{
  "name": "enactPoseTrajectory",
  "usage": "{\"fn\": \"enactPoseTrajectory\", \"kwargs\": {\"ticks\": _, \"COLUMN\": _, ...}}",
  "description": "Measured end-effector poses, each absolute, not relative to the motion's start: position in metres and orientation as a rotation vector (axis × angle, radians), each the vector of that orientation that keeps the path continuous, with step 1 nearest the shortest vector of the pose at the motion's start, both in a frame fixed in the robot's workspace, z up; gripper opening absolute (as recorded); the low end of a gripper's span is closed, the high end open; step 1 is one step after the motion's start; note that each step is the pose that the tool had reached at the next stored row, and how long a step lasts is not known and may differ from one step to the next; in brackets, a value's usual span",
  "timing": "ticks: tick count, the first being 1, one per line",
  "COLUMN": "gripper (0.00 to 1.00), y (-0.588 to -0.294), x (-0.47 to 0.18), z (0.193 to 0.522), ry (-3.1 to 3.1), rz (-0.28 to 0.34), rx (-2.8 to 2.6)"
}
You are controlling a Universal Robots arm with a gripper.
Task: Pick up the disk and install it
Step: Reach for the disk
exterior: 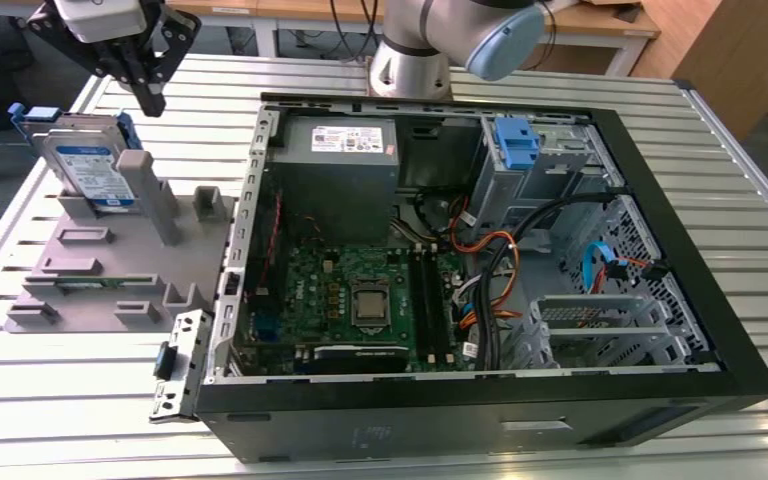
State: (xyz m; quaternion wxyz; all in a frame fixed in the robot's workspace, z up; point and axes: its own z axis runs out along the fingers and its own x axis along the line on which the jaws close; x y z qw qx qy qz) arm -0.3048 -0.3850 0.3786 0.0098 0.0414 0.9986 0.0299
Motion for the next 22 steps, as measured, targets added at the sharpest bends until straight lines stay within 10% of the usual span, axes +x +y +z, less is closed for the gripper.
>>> {"fn": "enactPoseTrajectory", "kwargs": {"ticks": 22, "gripper": 0.11, "y": -0.385, "x": -0.316, "z": 0.378, "ry": 3.12, "rz": 0.093, "rx": 0.129}}
